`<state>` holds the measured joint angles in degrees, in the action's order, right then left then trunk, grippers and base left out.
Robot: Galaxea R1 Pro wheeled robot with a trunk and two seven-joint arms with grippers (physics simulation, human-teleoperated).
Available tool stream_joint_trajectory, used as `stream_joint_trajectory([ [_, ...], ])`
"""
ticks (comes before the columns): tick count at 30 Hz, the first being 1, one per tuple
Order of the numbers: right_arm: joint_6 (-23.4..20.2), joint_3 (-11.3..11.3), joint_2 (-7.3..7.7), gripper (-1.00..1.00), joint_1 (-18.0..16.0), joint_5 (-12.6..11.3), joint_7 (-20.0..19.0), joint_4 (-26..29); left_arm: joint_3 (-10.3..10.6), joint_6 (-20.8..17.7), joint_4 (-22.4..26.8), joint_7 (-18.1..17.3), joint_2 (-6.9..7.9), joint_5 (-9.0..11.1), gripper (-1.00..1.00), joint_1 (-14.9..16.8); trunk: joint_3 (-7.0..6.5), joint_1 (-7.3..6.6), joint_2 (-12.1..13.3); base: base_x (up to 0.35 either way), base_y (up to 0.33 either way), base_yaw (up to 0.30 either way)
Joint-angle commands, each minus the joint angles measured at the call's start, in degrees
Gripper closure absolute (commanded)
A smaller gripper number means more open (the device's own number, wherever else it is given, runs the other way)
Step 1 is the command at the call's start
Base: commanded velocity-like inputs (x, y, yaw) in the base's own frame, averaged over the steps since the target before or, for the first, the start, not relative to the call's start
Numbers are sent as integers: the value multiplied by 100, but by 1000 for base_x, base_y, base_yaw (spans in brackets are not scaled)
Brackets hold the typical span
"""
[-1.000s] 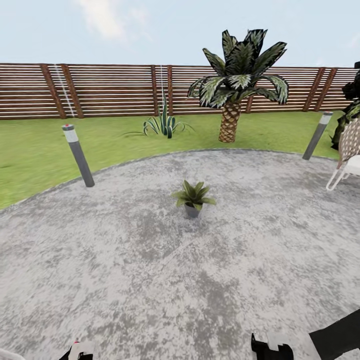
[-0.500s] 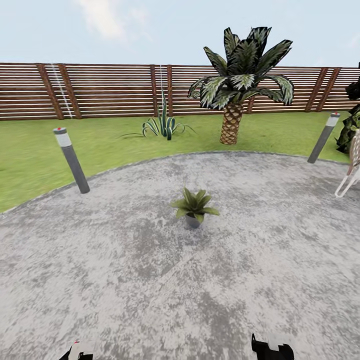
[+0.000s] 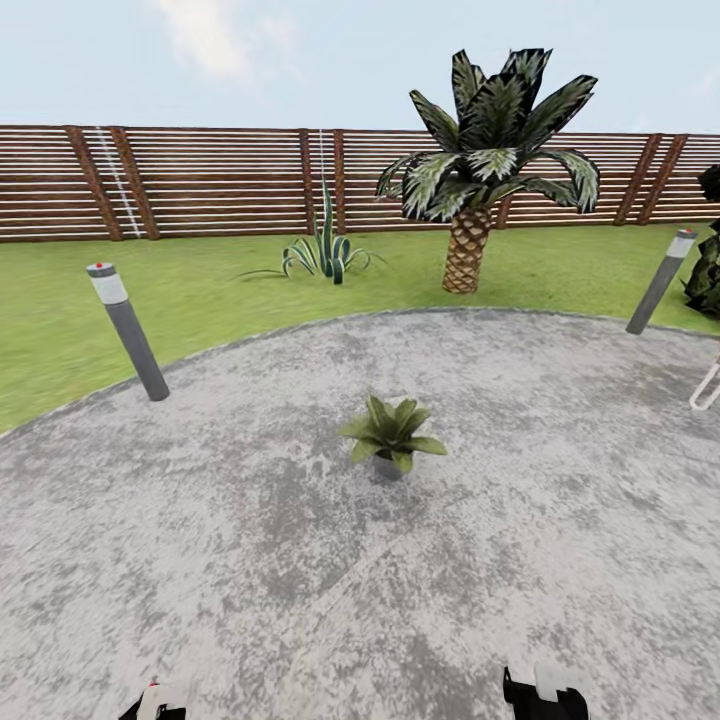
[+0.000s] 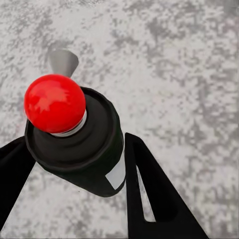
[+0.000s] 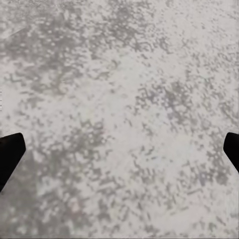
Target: Pick up the pesticide atomizer in the garden and spray insectifuge to fully cover both potted plants in the garden.
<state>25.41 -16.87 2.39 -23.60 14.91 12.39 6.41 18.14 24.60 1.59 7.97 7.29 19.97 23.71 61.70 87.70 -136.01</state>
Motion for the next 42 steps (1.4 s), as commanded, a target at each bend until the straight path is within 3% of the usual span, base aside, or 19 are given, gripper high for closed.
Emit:
stream_joint_trajectory([
  [1, 16, -35, -1, -100, -4, 60, 21, -8, 49, 10, 1, 26, 0, 25, 100, 2, 5, 2, -2, 337, 57, 0],
  [31, 25, -31, -37, -100, -4, 56, 21, -8, 49, 10, 0, 21, 0, 25, 100, 2, 5, 2, -2, 337, 82, 0],
  [42, 16, -35, -37, -100, -4, 56, 26, -8, 49, 10, 0, 20, -6, 25, 100, 0, -29, 2, -2, 335, 79, -233],
])
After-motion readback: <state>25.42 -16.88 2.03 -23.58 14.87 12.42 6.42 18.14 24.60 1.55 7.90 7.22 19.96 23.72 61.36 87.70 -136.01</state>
